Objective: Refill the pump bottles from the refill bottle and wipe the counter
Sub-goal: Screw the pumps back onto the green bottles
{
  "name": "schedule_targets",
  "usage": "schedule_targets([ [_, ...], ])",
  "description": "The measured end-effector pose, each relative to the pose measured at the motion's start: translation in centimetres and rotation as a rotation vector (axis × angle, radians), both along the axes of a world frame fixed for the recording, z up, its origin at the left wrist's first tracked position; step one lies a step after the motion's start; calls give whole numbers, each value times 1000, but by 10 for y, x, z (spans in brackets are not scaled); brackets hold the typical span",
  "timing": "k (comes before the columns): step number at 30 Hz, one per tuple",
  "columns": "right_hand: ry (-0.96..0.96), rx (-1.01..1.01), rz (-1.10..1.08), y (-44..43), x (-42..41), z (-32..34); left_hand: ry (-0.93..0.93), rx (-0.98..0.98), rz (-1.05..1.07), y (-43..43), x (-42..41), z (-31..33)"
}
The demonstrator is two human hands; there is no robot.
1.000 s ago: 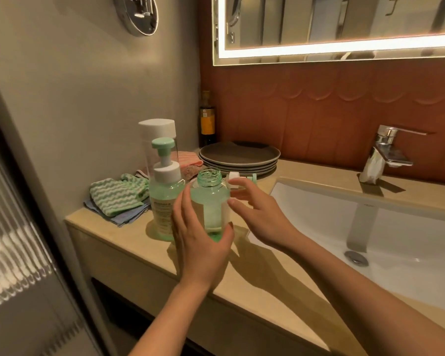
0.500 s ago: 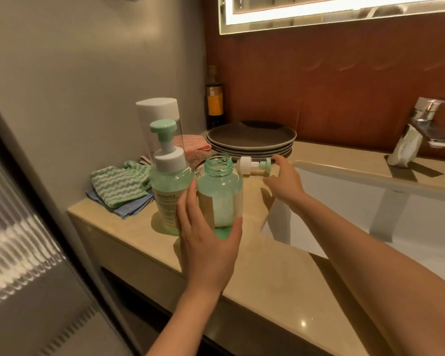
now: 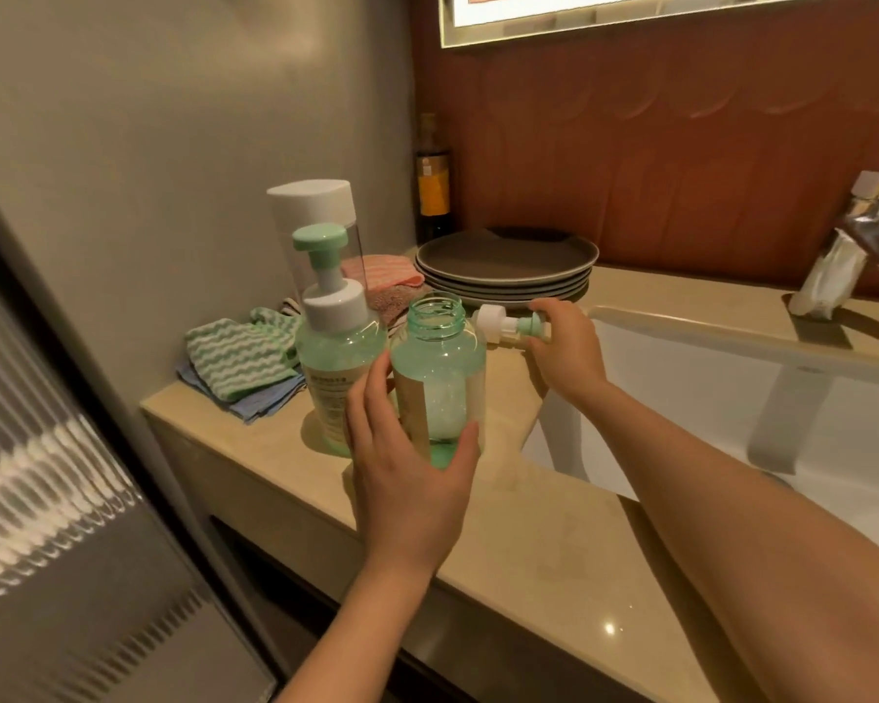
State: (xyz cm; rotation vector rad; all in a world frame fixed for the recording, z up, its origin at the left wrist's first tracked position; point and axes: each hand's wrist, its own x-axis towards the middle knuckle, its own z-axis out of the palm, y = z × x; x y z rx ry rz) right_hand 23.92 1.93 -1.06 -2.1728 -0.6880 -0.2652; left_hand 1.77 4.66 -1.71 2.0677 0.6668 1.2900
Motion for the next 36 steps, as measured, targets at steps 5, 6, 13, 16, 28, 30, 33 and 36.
schedule_targets([
  [5,-56,182,57,-11,-16,19,40,-14,9,-2,-1,1],
  [6,-55,251,60,-13,-18,25,54,-16,7,-2,-1,1],
  [13,-106,639,48,-40,-27,73,186,-140,-90,2,3,-1],
  [16,-129,761,35,-51,-32,98,174,-157,-96,3,2,-2],
  [28,-245,967,166,-96,-57,158,169,-157,-174,-1,0,1],
  [30,-261,957,209,-100,-58,161,180,-154,-184,1,0,-1],
  [33,-273,902,286,-103,-60,163,187,-157,-189,3,0,-3],
  [36,-289,812,342,-101,-64,164,183,-150,-184,3,2,-3],
])
